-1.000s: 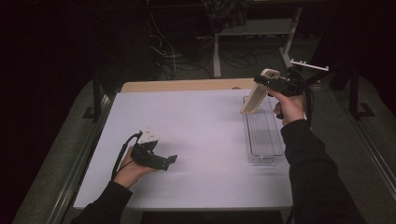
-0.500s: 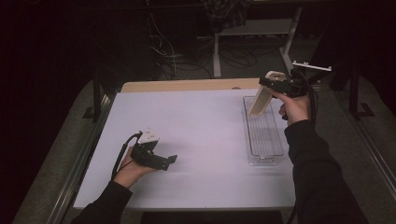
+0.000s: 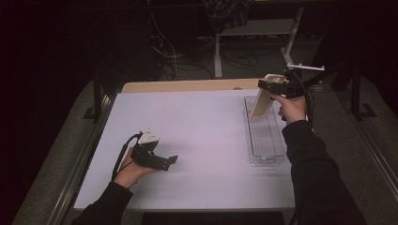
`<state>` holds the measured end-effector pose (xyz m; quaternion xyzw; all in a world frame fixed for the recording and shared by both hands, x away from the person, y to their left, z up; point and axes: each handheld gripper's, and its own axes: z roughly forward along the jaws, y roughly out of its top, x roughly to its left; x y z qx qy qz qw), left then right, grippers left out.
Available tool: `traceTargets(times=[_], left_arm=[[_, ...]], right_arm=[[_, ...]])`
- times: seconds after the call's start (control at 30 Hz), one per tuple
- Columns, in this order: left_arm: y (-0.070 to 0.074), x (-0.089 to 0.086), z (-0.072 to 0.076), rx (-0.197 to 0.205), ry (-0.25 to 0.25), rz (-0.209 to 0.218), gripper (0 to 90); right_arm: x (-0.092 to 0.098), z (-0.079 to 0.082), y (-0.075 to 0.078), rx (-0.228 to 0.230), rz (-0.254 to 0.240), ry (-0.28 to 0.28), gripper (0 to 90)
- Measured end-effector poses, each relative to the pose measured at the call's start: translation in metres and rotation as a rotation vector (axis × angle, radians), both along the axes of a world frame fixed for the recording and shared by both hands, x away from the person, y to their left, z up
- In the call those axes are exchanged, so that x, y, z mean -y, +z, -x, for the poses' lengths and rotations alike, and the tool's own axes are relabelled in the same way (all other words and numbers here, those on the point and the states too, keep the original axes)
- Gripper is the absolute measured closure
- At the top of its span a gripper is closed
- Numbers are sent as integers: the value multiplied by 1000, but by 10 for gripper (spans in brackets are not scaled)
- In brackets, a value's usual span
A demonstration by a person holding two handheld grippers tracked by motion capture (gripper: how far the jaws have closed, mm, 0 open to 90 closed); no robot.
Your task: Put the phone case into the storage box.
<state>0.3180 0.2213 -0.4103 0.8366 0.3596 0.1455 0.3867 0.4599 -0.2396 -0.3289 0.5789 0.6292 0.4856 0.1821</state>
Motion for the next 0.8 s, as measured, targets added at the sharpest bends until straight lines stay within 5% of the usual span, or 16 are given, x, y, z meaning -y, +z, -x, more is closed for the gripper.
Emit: traceTargets(times=[0.8], left_arm=[[1,2,1,-4,-2,11,0]], right_arm=[[-22,-20,-12,-64,158,-42,90]])
